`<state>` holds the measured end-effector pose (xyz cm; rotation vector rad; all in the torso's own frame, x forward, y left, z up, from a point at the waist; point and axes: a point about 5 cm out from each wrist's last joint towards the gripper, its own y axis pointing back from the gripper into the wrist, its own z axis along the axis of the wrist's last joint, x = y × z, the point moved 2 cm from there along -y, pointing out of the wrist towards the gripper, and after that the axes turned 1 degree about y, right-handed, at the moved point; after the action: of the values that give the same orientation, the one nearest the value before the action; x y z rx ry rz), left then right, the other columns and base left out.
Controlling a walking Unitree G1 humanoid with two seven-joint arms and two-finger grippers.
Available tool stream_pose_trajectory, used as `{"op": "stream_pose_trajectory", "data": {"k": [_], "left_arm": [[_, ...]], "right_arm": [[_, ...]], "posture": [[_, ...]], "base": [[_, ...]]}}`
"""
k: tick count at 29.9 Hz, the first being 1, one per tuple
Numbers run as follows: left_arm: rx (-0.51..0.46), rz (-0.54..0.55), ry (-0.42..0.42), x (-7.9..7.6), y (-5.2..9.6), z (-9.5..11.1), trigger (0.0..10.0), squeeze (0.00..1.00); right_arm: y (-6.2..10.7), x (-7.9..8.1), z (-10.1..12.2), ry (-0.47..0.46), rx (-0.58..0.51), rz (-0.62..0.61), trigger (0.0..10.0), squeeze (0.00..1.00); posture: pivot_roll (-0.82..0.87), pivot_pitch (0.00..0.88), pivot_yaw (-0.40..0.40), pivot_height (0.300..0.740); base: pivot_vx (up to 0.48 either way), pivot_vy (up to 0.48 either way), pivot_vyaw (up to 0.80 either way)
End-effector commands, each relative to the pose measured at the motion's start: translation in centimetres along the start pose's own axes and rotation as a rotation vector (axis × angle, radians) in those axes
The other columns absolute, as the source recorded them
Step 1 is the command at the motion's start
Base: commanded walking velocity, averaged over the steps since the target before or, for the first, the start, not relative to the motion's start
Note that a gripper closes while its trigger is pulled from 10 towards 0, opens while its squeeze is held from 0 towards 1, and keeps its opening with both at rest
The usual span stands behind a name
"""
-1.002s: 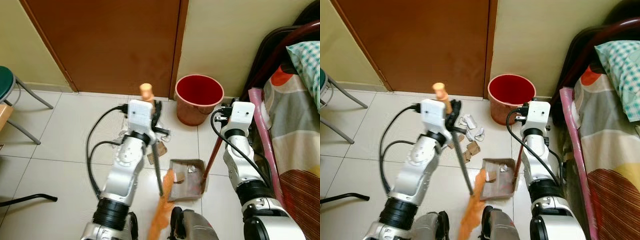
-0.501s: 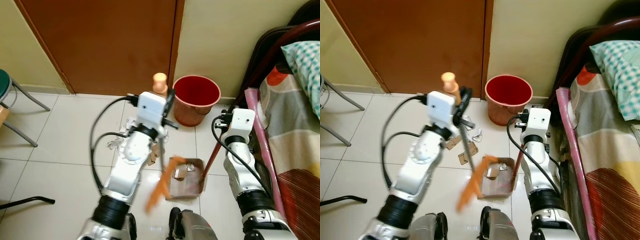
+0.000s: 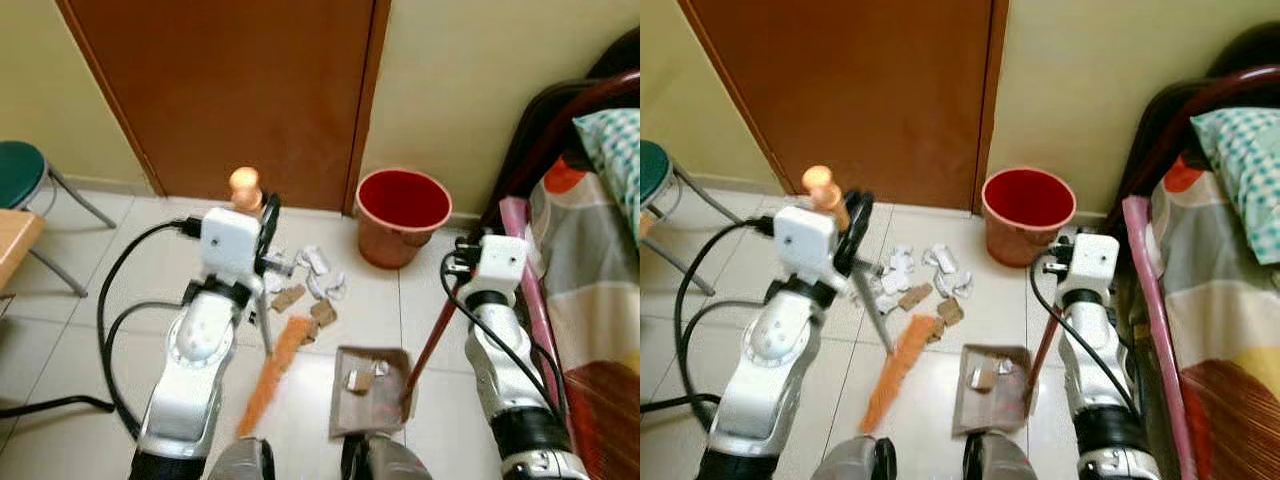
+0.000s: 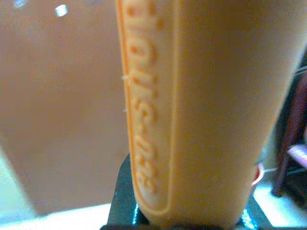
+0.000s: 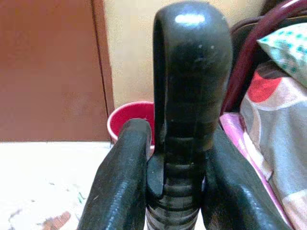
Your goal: Sweep floor
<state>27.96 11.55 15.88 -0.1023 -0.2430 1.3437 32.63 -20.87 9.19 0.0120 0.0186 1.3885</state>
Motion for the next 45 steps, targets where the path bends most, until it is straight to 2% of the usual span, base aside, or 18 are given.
{"op": "stream_pose_trajectory", "data": {"k": [1, 4, 6, 9, 12, 17, 21, 24, 25, 27, 32, 33, 34, 35, 37, 39, 40, 45], "left_arm": [[-0.007, 0.042, -0.055, 0.9, 0.3, -0.1, 10.0, 0.0], [0.017, 0.06, -0.051, 1.1, 0.4, -0.9, 10.0, 0.0], [0.026, 0.06, -0.055, 1.0, 0.3, -1.2, 10.0, 0.0], [0.031, 0.051, -0.048, 0.8, 0.2, -1.4, 10.0, 0.0], [0.034, 0.05, -0.047, 0.8, 0.1, -1.6, 10.0, 0.0], [0.04, 0.053, -0.037, 0.5, 0.2, -2.0, 10.0, 0.0], [0.042, 0.05, -0.032, 0.3, 0.2, -2.0, 10.0, 0.0], [0.046, 0.053, -0.026, 0.4, 0.2, -2.1, 10.0, 0.0], [0.047, 0.056, -0.024, 0.5, 0.0, -2.2, 10.0, 0.0], [0.043, 0.054, -0.025, 0.4, -0.1, -2.2, 10.0, 0.0], [0.039, 0.051, -0.025, 0.3, -0.2, -2.0, 10.0, 0.0], [0.04, 0.052, -0.026, 0.3, -0.1, -2.0, 10.0, 0.0], [0.04, 0.052, -0.026, 0.3, -0.1, -2.0, 10.0, 0.0], [0.044, 0.055, -0.026, 0.4, 0.0, -2.1, 10.0, 0.0], [0.047, 0.056, -0.027, 0.5, 0.1, -2.2, 10.0, 0.0], [0.049, 0.057, -0.027, 0.5, 0.2, -2.2, 10.0, 0.0], [0.051, 0.057, -0.027, 0.4, 0.2, -2.3, 10.0, 0.0], [0.052, 0.055, -0.026, 0.2, 0.1, -2.3, 10.0, 0.0]], "right_arm": [[0.1, -0.2, 1.1, -0.056, -0.036, 0.005, 10.0, 0.0], [0.8, 0.5, 1.2, -0.114, -0.023, 0.059, 10.0, 0.0], [1.6, 1.1, 0.6, -0.088, 0.038, 0.11, 10.0, 0.0], [2.7, 1.0, -1.1, -0.069, 0.185, 0.145, 10.0, 0.0], [3.8, 0.8, -1.9, -0.121, 0.274, 0.184, 10.0, 0.0], [5.2, -0.9, -2.4, 0.041, 0.399, 0.267, 10.0, 0.0], [5.4, -1.0, -1.8, 0.074, 0.419, 0.32, 10.0, 0.0], [5.2, -0.9, -1.0, 0.078, 0.389, 0.344, 10.0, 0.0], [4.5, -1.3, -0.2, 0.105, 0.341, 0.319, 10.0, 0.0], [4.0, -1.5, 0.3, 0.096, 0.322, 0.291, 10.0, 0.0], [4.2, -1.5, -0.4, 0.109, 0.386, 0.302, 10.0, 0.0], [4.7, -1.6, -1.0, 0.113, 0.439, 0.32, 10.0, 0.0], [4.7, -1.6, -1.0, 0.113, 0.439, 0.32, 10.0, 0.0], [5.8, -1.4, -2.2, 0.126, 0.526, 0.388, 10.0, 0.0], [6.8, -1.4, -3.0, 0.126, 0.591, 0.442, 10.0, 0.0], [7.4, -1.4, -3.2, 0.122, 0.622, 0.472, 10.0, 0.0], [8.7, -1.5, -3.5, 0.118, 0.689, 0.544, 10.0, 0.0], [10.0, -1.8, -3.2, 0.112, 0.755, 0.645, 10.0, 0.0]], "posture": [[0.04, 0.0, -0.023, 0.74], [0.03, 0.0, -0.024, 0.74], [0.03, 0.0, -0.026, 0.74], [0.02, 0.0, -0.031, 0.74], [0.01, 0.0, -0.035, 0.74], [0.01, 0.0, -0.035, 0.74], [0.0, 0.0, -0.036, 0.74], [0.0, 0.0, -0.036, 0.74], [-0.01, 0.0, -0.035, 0.74], [-0.01, 0.0, -0.038, 0.74], [0.0, 0.0, -0.04, 0.74], [0.0, 0.0, -0.041, 0.74], [0.0, 0.0, -0.041, 0.74], [0.0, 0.0, -0.042, 0.74], [-0.01, 0.0, -0.044, 0.74], [-0.01, 0.0, -0.045, 0.74], [-0.01, 0.0, -0.046, 0.74], [-0.02, 0.0, -0.051, 0.74]], "base": [[0.0, 0.0, 0.0], [0.0, 0.0, 0.0], [0.0, 0.0, 0.0], [0.0, 0.0, 0.0], [0.0, 0.0, 0.0], [0.0, 0.0, 0.0], [0.0, 0.0, 0.0], [0.0, 0.0, 0.0], [0.0, 0.0, 0.0], [0.0, 0.0, 0.0], [0.0, 0.0, 0.0], [0.0, 0.0, 0.0], [0.0, 0.0, 0.0], [0.0, 0.0, 0.0], [0.0, 0.0, 0.0], [0.0, 0.0, 0.0], [0.0, 0.0, 0.0], [0.0, 0.0, 0.0]]}}
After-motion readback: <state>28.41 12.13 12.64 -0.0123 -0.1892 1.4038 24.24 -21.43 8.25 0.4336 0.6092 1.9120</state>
